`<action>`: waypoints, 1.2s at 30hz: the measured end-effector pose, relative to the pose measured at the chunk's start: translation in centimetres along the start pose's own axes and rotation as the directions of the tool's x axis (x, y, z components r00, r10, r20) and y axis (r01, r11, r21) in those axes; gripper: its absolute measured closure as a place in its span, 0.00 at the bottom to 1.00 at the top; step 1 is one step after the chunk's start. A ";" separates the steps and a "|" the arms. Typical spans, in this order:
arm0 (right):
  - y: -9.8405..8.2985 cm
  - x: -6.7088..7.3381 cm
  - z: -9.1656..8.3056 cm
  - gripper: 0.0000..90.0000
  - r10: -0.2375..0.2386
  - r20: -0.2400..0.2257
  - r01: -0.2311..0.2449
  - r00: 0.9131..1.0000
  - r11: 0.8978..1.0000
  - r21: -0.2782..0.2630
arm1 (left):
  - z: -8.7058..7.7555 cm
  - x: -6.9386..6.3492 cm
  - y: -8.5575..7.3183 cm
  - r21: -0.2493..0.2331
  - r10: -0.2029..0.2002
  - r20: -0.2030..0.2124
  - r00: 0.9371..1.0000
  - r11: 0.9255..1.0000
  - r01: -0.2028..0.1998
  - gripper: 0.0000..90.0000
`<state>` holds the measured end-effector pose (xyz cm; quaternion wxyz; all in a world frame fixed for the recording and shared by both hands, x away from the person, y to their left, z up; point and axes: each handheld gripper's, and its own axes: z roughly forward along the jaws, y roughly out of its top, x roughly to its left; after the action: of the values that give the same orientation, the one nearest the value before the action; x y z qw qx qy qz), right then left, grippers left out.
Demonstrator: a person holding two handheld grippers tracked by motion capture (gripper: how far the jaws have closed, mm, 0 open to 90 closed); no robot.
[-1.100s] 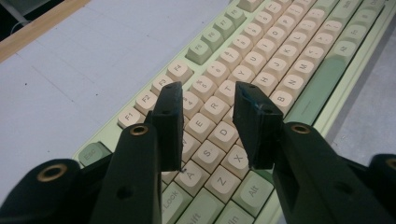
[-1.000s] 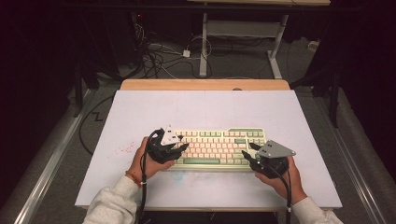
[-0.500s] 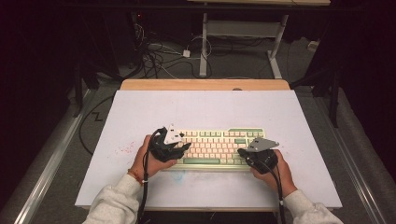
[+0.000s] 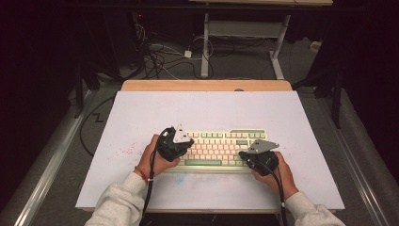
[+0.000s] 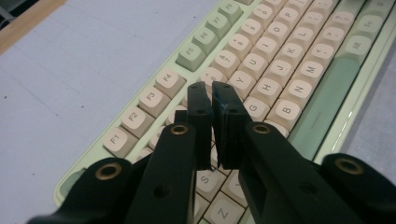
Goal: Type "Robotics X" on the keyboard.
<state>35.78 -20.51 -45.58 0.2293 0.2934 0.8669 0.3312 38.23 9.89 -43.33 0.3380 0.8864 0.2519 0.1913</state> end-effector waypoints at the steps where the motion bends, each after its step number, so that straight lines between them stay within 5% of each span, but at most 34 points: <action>1: 0.0 0.0 0.0 1.00 0.001 0.001 -0.001 1.000 1.000 0.000 | 0.1 0.0 0.1 0.008 0.006 0.004 1.000 1.000 -0.006 0.95; 34: 0.0 0.2 0.0 1.00 -0.007 0.007 0.007 1.000 1.000 0.002 | 2.6 0.4 0.7 0.104 -0.012 0.027 1.000 0.995 0.009 0.96; 36: 0.0 0.2 0.0 1.00 -0.008 0.008 0.008 1.000 1.000 0.002 | 2.7 0.4 0.6 0.141 0.007 0.045 0.999 0.990 -0.013 0.97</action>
<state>35.67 -20.39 -45.63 0.2337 0.2917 0.8675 0.3283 40.13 8.35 -44.72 0.2789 0.9135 0.2527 0.1547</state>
